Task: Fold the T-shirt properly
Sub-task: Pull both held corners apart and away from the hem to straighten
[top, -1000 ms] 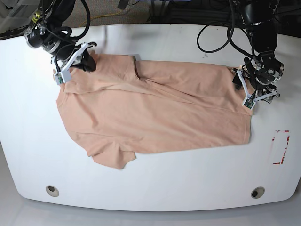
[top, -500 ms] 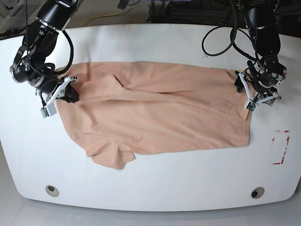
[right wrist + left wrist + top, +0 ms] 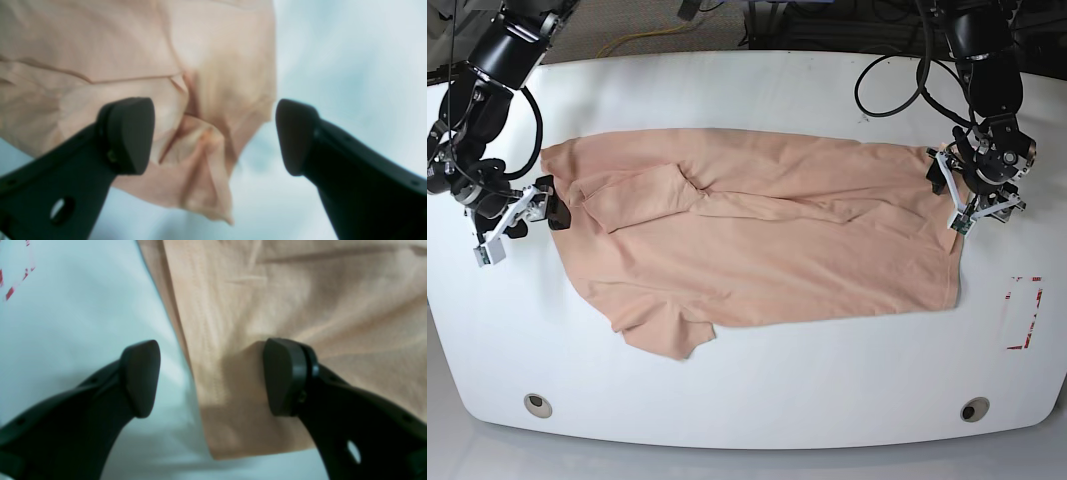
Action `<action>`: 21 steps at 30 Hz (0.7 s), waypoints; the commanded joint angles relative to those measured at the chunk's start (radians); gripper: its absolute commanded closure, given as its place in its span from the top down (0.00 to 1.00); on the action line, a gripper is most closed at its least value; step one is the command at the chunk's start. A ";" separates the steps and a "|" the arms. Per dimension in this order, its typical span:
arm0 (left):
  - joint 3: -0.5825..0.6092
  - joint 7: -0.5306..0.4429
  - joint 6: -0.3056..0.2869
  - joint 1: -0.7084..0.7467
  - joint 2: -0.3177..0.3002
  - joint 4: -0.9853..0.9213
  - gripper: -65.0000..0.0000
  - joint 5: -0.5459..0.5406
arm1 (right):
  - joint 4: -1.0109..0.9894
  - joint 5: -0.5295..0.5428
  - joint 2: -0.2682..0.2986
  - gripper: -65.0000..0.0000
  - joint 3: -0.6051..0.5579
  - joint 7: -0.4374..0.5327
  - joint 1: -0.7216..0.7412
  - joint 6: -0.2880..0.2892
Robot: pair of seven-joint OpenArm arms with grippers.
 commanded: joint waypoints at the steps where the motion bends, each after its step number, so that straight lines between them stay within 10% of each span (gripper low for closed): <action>1: -0.014 0.047 -0.008 0.006 -0.004 0.050 0.70 0.038 | 0.095 0.016 0.034 0.80 0.007 0.023 -0.044 0.001; 7: -0.104 0.047 -0.008 0.002 0.042 0.138 0.70 0.038 | 0.118 -0.044 0.033 0.62 0.007 0.045 -0.142 0.001; 21: -0.218 0.049 -0.008 0.045 0.045 0.217 0.71 -0.108 | 0.081 -0.175 -0.075 0.69 0.001 0.112 -0.191 0.001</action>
